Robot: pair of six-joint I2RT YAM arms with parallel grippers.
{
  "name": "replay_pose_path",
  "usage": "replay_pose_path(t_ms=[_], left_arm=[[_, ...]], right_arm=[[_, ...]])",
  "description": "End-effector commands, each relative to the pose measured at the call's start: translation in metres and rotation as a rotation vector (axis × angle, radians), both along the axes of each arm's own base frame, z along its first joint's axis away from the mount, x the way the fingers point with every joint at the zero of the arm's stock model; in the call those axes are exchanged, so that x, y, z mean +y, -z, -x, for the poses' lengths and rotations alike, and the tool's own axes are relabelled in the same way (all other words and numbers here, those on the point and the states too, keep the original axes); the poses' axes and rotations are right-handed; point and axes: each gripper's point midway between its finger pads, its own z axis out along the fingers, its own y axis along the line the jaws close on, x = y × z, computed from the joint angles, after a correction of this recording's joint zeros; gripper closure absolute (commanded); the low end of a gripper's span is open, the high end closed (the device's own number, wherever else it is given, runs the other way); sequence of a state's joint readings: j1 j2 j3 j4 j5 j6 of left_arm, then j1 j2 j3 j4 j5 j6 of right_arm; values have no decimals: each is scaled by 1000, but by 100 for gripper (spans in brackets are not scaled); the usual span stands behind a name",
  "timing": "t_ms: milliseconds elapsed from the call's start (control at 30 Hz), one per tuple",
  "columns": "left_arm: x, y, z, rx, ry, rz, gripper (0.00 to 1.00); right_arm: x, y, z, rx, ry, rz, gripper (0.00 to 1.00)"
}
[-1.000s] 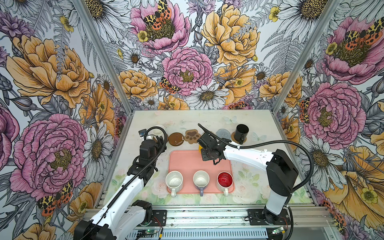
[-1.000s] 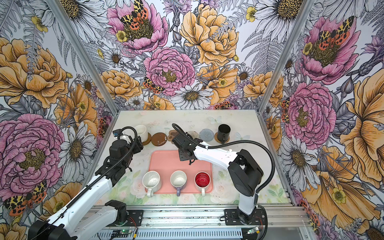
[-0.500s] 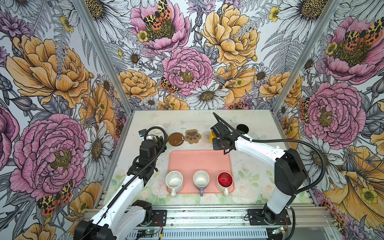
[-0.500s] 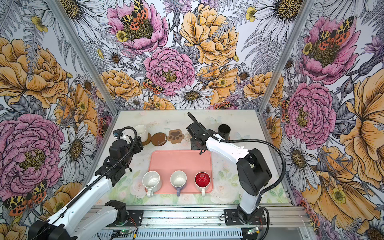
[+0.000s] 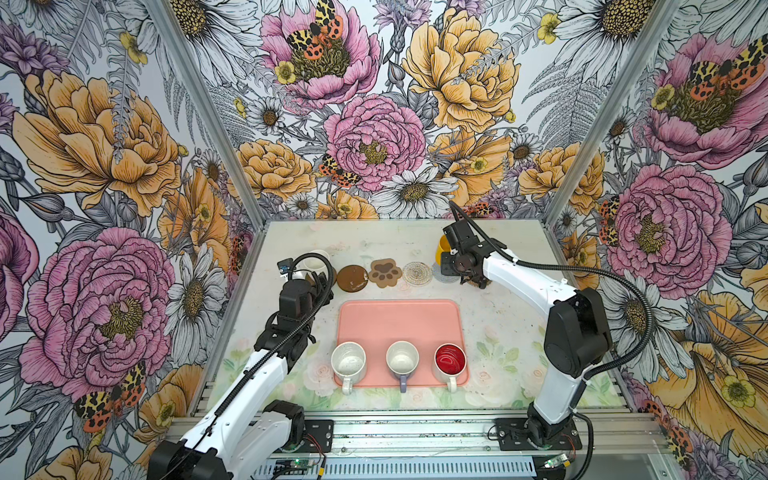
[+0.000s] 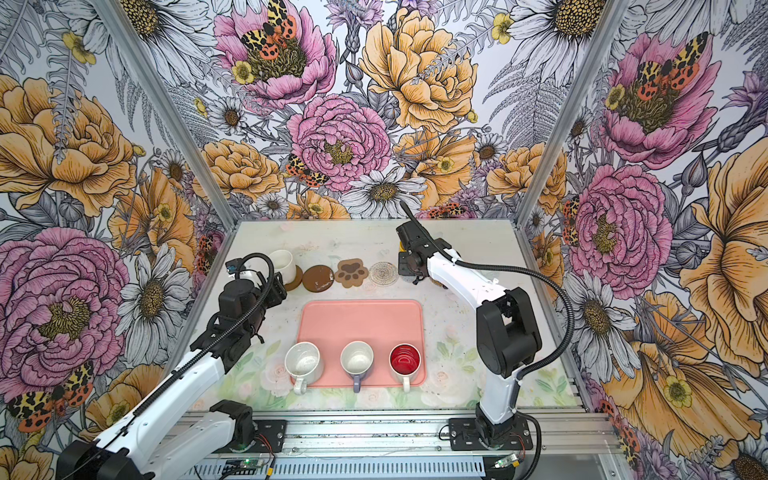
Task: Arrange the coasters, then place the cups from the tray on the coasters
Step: 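Lower the yellow mug onto the blue knit coaster with the right gripper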
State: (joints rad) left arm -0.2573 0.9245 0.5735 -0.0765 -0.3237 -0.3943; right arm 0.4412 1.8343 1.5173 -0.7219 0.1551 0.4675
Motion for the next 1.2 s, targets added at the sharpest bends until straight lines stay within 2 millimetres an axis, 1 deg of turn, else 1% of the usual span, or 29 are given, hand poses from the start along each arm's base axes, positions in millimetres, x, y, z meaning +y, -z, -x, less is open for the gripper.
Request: replay_pose_path(t_ms=[0, 167, 300, 533, 867, 1167], left_arm=[[0, -1, -2, -15, 5, 23, 25], [0, 1, -3, -11, 3, 22, 25], [0, 2, -3, -7, 3, 19, 25], [1, 3, -4, -4, -1, 15, 25], [-1, 4, -6, 2, 3, 16, 25], [0, 2, -6, -1, 4, 14, 25]], right_arm=[[7, -18, -26, -76, -16, -30, 100], [5, -10, -39, -63, -7, -36, 100], [3, 1, -44, -42, -2, -39, 100], [1, 23, -46, 4, 10, -37, 100], [-5, 37, -48, 32, 28, -29, 100], [-9, 44, -48, 46, 36, -21, 100]])
